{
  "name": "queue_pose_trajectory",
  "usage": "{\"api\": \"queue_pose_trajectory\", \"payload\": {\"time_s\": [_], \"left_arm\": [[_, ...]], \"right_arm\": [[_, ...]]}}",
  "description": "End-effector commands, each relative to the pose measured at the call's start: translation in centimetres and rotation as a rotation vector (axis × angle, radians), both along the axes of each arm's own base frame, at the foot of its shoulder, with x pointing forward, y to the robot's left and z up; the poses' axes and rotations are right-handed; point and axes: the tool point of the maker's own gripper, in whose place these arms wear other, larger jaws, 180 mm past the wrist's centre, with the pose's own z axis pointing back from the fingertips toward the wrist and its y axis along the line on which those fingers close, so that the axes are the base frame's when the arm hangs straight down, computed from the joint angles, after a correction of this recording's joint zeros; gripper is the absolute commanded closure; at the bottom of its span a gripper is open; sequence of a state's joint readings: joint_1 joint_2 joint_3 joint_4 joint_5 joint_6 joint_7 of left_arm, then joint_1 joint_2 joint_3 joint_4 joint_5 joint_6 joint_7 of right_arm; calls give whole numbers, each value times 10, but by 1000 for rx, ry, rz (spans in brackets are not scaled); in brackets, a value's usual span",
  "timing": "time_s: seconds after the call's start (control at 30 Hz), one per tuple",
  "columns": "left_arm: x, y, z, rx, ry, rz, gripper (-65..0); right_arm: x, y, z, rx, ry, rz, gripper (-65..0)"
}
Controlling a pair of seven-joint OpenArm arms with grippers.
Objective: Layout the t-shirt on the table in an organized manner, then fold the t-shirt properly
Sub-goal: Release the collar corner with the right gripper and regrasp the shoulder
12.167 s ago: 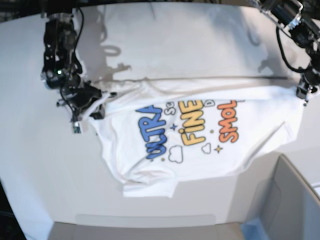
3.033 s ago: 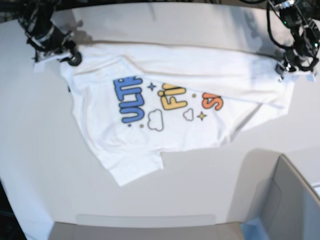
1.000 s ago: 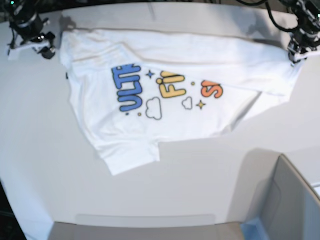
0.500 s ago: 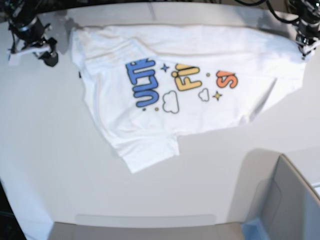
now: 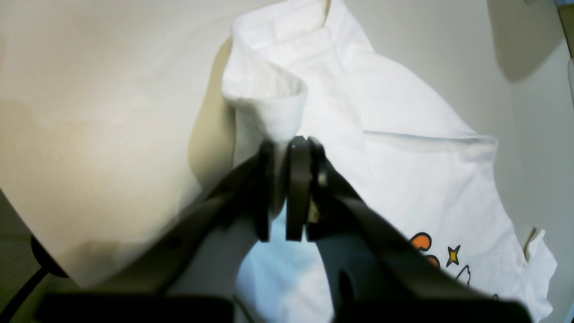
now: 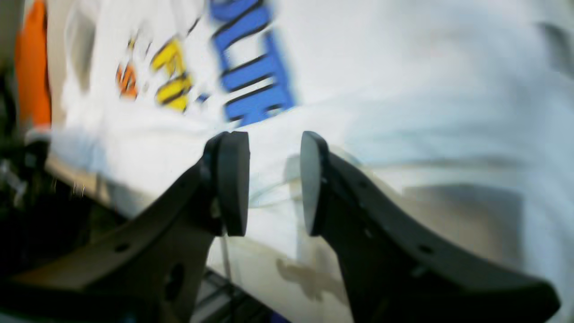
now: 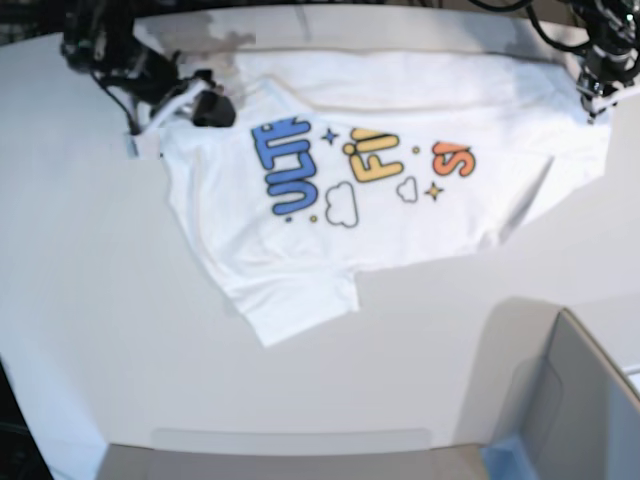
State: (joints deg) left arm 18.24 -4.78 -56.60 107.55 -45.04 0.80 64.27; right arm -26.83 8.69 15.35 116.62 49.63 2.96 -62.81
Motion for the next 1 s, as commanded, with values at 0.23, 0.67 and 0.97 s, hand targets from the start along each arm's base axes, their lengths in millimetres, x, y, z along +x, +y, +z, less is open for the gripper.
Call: {"api": "queue_pose_trajectory", "payload": {"time_s": [0.23, 0.67, 0.97], "left_arm": [[13, 3, 12, 25, -42, -18, -40], [13, 21, 21, 90, -12, -18, -43], [20, 55, 28, 234, 96, -8, -43]], "right_arm": [[17, 10, -56, -169, 72, 41, -199], [21, -78, -71, -253, 150, -225, -199], [10, -84, -75, -260, 174, -244, -199]]}}
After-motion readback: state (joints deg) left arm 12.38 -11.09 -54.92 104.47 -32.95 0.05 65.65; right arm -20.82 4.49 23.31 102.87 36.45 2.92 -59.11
